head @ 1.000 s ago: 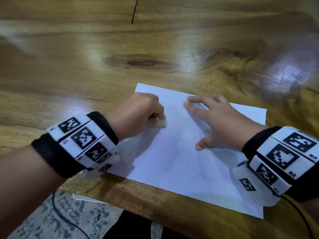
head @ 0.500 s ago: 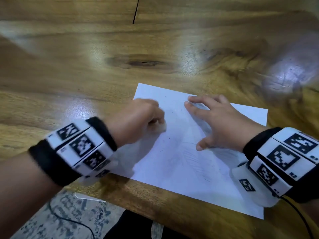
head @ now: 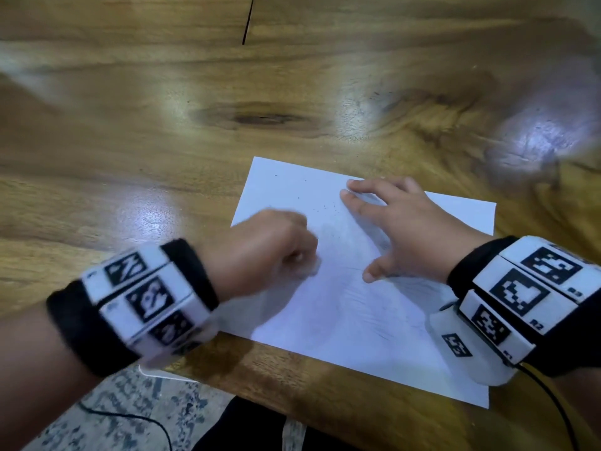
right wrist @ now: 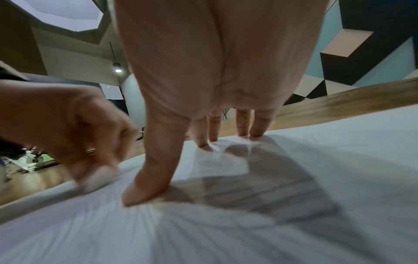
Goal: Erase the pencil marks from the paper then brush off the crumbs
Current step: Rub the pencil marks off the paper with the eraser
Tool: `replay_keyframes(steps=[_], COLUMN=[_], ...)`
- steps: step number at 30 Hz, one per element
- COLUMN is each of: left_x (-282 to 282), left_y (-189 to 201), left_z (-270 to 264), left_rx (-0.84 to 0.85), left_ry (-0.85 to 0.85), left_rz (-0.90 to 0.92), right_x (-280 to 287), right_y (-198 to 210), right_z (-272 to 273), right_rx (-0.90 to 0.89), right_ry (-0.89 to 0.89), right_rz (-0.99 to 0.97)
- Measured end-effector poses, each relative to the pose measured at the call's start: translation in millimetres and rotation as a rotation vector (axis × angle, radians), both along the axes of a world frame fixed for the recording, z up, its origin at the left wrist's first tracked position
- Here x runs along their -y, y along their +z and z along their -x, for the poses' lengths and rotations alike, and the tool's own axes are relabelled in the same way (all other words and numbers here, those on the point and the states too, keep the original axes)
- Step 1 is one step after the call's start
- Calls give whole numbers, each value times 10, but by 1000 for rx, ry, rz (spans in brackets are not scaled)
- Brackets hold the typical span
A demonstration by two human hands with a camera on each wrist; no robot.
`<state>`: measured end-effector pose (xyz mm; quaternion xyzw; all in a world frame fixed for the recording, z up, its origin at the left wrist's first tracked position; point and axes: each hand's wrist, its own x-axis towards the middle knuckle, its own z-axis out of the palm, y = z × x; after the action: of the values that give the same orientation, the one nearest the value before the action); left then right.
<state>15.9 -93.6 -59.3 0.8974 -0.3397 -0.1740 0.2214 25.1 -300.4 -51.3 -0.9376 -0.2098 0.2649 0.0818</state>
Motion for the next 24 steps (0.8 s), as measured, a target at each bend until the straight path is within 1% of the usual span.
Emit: replay_keyframes(steps=[2,3,5,7,9,11,13,15,17,20,21,22,24], left_x=[-46,-39,49,163,193,129,43,10,66,194,214,210,146], left_y=[12,18,57,82,46,40,34,42,78,77,57,43,52], left_z=[143,133,-30,-232,-276,-94,139,211,62,-279,-309,-263,-21], left_rx=[-89,-105,-71,-5,30,25,-56,-122,-95,34,35,34,-15], left_ry=[-49,-63,-52,22,60,13,-29,-63,-57,68,89,79,-2], left_rz=[-60,-68,-52,-44,-50,-34,-56,-79,-39,-41,-61,-48,-21], right_x=[-2,-5,-11,-7,-5,-4,-1,-4,-6,-8,-8,-6,0], right_y=[3,4,6,8,6,8,9,16,21,12,6,1,-9], right_z=[3,3,6,10,5,3,2,7,8,6,3,1,-1], right_rx=[0,4,11,9,5,2,1,0,4,10,11,11,11], right_ry=[1,6,9,6,7,10,9,6,8,5,4,4,4], right_rz=[-7,-4,-2,-6,-5,-2,-7,-13,-9,-3,-3,-4,-6])
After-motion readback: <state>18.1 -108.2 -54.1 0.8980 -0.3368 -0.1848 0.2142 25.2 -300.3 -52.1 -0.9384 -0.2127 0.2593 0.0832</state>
